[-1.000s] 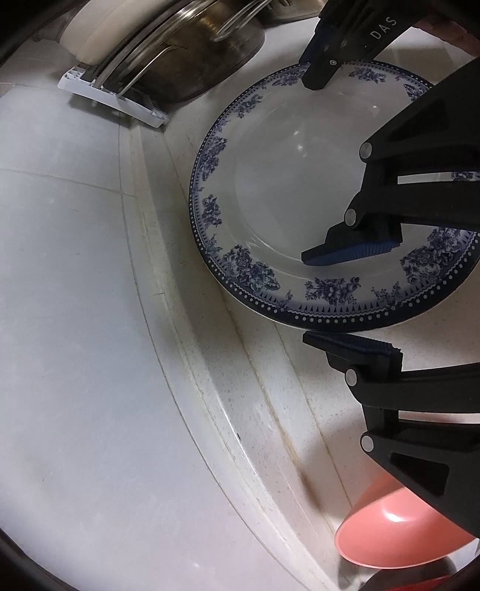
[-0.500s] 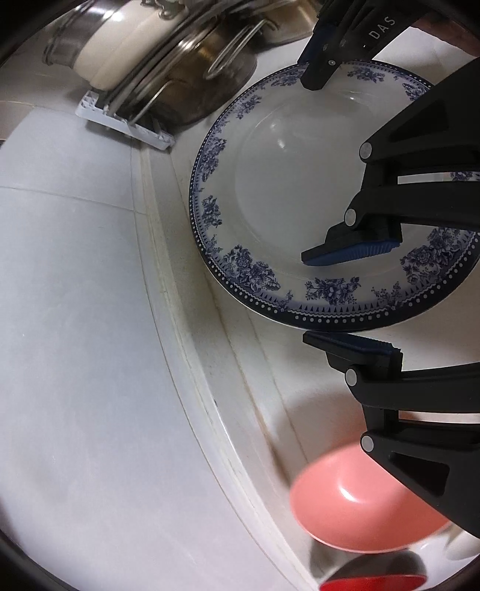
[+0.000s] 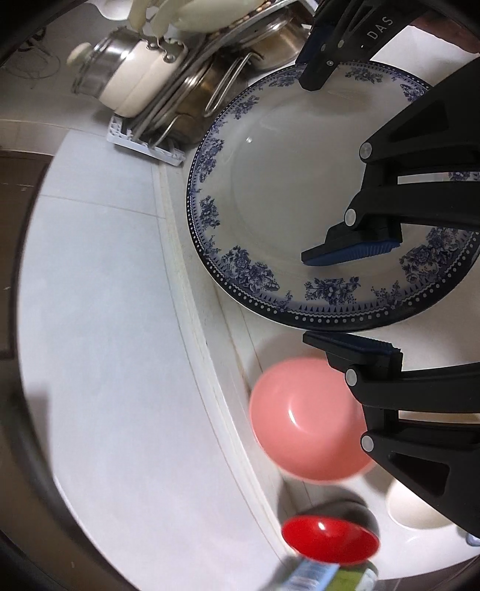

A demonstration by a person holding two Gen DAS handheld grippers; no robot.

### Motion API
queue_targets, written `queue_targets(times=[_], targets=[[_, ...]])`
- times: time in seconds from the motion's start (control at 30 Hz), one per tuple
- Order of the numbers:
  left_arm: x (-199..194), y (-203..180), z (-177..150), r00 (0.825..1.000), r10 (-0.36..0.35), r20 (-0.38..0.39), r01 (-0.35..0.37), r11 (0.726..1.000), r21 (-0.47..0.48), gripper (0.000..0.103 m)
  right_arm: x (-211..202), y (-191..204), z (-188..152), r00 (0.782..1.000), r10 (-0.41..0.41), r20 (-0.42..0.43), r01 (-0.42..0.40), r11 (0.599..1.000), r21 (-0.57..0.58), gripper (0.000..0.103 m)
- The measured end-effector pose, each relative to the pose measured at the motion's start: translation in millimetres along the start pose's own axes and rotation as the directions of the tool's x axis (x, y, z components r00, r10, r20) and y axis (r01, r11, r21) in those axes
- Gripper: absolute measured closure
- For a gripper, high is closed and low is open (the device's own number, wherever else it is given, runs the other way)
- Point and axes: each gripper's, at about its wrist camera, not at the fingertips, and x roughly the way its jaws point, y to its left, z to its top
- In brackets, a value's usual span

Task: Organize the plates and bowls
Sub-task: 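Lift the small plate with both tools and carry it over the plate stack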

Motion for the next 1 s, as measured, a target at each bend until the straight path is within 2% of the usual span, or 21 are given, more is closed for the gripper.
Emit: queue_targets(times=[0.37, 1.0], targets=[[-54, 36, -33, 0.999, 0.030, 0.036, -0.028, 0.999, -0.045, 0.068, -51, 21, -29, 0.999, 0.035, 0.031, -0.034, 0.999, -0.043, 0.069], [-142, 121, -119, 0.993, 0.109, 0.049, -0.100, 0.984, -0.148, 0.068, -133, 96, -103, 0.994, 0.107, 0.035, -0.101, 0.984, -0.146, 0.069]])
